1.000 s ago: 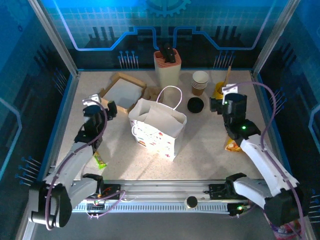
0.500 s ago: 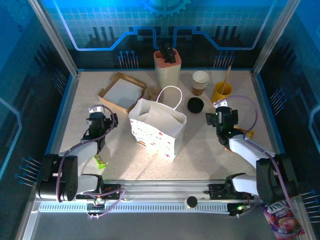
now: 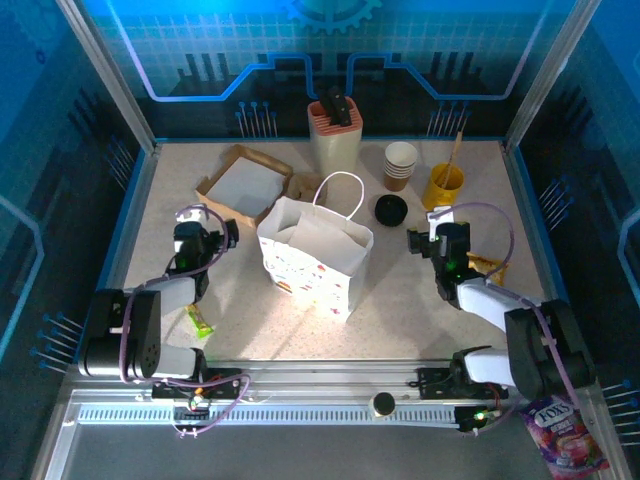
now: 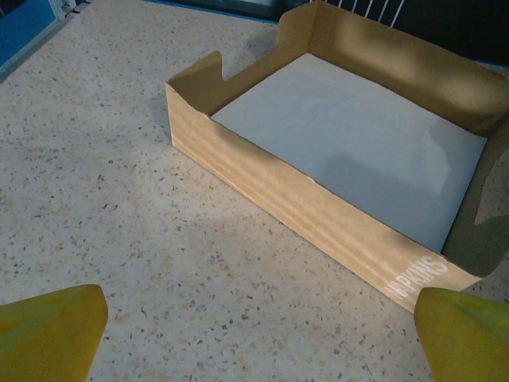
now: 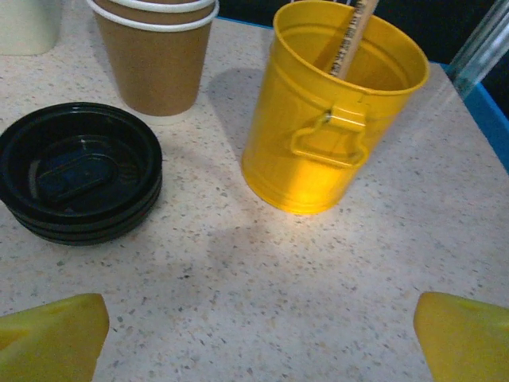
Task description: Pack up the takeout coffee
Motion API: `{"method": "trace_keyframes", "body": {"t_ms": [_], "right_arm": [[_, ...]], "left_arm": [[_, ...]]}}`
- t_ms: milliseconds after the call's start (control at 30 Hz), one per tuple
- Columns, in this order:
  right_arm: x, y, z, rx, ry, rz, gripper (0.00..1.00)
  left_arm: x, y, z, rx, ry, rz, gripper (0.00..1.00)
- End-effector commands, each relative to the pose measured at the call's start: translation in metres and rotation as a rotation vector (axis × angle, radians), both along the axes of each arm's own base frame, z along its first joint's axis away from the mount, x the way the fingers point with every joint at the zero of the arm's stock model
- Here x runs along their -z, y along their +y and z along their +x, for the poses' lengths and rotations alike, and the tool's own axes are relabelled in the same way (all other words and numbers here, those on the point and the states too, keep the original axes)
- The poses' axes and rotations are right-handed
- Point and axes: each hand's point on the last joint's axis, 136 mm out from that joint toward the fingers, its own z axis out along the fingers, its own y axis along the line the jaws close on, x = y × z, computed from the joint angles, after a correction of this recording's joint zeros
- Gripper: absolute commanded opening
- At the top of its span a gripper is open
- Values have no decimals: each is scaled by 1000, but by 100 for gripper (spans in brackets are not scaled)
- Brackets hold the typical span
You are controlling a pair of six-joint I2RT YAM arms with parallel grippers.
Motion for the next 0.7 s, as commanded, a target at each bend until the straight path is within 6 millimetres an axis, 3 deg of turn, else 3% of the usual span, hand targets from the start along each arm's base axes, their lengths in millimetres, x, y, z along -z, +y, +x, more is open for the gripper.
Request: {"method": "trace_keyframes", "body": {"t_ms": [0, 167, 333, 500, 667], "right_arm": [[-15, 6, 13, -42, -89, 24, 99], [-12, 12, 25, -92, -105, 18, 99], [1, 5, 35, -94, -86, 87, 99], [7, 5, 28, -124, -139, 108, 99], [10, 5, 33, -139, -99, 134, 99]], "left_arm": [[-10, 8, 5, -11, 10, 48, 100], [-15, 9, 4, -20, -40, 44, 100], [-8, -1, 20, 42, -60, -31, 100], [-4, -29, 28, 183, -69, 7, 100], [4, -24, 15, 136, -119, 13, 100]]}}
